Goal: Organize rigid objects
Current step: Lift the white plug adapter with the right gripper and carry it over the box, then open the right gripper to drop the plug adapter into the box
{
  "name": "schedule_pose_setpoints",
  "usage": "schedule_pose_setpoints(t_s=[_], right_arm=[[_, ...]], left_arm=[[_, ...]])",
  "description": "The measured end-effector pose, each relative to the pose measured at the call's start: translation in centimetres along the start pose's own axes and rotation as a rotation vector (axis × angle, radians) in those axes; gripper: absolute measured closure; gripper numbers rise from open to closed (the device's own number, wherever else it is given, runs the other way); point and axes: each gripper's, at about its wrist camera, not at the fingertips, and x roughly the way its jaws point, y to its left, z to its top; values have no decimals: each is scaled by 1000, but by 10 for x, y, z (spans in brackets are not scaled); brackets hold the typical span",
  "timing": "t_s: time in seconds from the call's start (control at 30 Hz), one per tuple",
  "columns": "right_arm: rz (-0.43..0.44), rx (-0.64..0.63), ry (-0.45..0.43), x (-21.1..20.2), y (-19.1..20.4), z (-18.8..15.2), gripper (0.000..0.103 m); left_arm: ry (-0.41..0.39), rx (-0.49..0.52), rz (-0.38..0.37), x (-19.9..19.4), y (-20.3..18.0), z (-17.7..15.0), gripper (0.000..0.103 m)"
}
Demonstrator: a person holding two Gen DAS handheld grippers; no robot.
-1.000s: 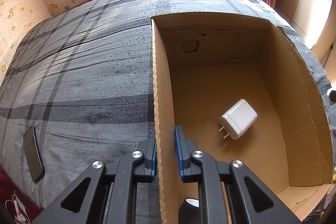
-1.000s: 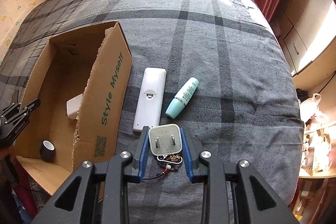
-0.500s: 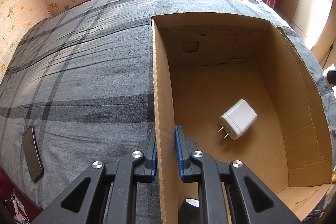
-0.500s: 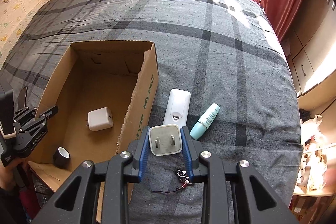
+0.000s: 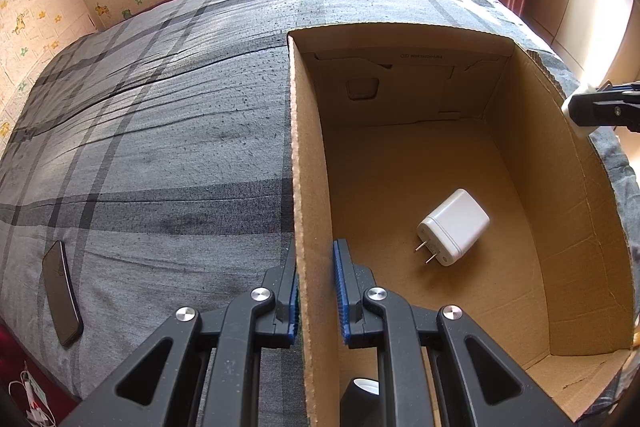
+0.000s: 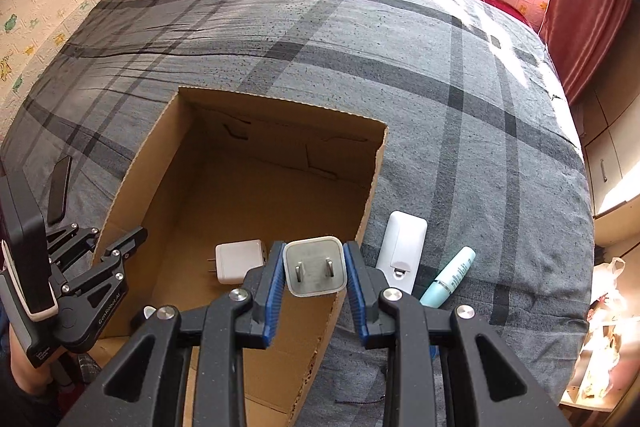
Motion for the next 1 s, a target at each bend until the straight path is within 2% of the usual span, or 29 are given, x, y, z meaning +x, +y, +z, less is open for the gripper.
schedule_pose_setpoints(t_s=[0.53, 0.7, 1.0], right_arm=[[15, 30, 146, 95, 36, 39, 73], [-21, 29, 164, 121, 42, 45, 72], [-21, 48, 213, 153, 45, 45, 73]], left_arm=[[5, -2, 3, 0, 0, 1, 87], [8, -4, -2, 1, 0, 2, 87], [10, 0, 5, 1, -1, 2, 87]])
